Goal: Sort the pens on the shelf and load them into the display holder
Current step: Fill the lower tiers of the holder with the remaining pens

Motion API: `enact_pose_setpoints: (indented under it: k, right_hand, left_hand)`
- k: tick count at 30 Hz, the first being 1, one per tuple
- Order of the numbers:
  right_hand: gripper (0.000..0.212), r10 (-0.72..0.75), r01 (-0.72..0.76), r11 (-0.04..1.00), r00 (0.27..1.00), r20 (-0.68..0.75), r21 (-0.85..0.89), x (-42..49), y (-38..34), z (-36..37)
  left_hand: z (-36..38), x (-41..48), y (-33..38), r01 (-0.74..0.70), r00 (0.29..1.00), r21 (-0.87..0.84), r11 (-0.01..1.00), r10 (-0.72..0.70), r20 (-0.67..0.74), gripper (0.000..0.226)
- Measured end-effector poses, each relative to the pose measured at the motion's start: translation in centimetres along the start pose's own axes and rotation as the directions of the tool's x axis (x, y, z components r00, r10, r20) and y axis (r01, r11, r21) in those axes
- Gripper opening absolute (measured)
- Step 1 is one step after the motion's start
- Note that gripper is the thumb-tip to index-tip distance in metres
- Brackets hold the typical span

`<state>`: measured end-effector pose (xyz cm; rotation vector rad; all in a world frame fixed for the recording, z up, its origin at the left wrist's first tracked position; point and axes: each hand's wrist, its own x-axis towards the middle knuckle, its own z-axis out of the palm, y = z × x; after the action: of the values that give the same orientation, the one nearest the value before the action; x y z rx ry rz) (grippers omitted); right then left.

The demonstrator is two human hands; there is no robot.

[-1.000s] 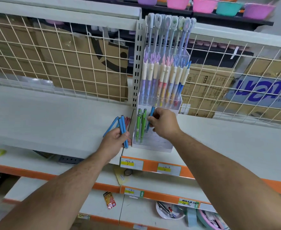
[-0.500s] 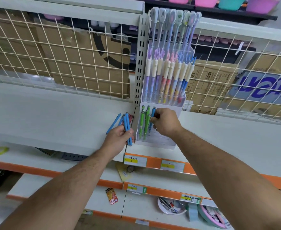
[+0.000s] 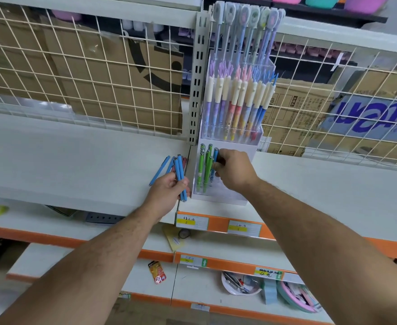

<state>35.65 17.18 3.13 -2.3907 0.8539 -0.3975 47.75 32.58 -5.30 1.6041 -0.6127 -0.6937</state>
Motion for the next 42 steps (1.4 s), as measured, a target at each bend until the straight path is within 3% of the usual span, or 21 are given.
enact_pose_setpoints:
  k: [7, 10, 16, 21, 27, 30, 36, 42]
  right_hand:
    - [0.002, 0.046, -0.048, 0.998, 0.999, 0.025, 0.045, 0.2, 0.1, -0.6]
    - [0.007, 0.084, -0.087, 0.993, 0.995, 0.051, 0.073, 0.3, 0.3, -0.9]
    - [0.021, 0.033, -0.029, 0.997, 0.998, 0.047, -0.072, 0.3, 0.3, -0.5]
    - [0.023, 0.078, -0.078, 0.997, 0.997, 0.027, 0.016, 0.5, 0.7, -0.6]
    - [0.026, -0.062, 0.06, 0.998, 0.984, 0.166, 0.018, -0.2, 1.1, -1.7]
    - [0.012, -0.106, 0.104, 0.994, 0.985, 0.132, 0.023, -0.3, 0.9, -1.6]
    - [0.007, -0.157, 0.171, 0.976, 0.981, 0.112, -0.137, -0.3, 0.3, -1.3]
    - [0.015, -0.155, 0.161, 0.978, 0.987, 0.052, -0.135, -0.2, 0.1, -1.9]
  left_hand:
    - [0.0, 0.0, 0.0, -0.003, 1.0, 0.001, 1.0, 0.003, -0.003, 0.007]
    - [0.0, 0.0, 0.0, -0.005, 1.0, 0.001, 1.0, 0.005, -0.003, 0.008]
    - [0.0, 0.0, 0.0, 0.002, 1.0, -0.002, 1.0, -0.002, -0.003, 0.008]
    - [-0.1, 0.0, -0.1, 0.007, 1.0, -0.015, 1.0, -0.008, -0.003, 0.008]
    - [-0.1, 0.2, -0.2, 0.009, 1.0, -0.014, 1.0, -0.009, -0.003, 0.009]
    - [-0.1, 0.3, -0.3, 0.013, 1.0, -0.014, 1.0, -0.013, -0.007, 0.009]
    - [-0.2, 0.3, -0.4, 0.003, 1.0, -0.014, 1.0, -0.003, -0.005, 0.009]
    - [-0.2, 0.4, -0.5, 0.019, 1.0, -0.024, 1.0, -0.019, -0.016, 0.013]
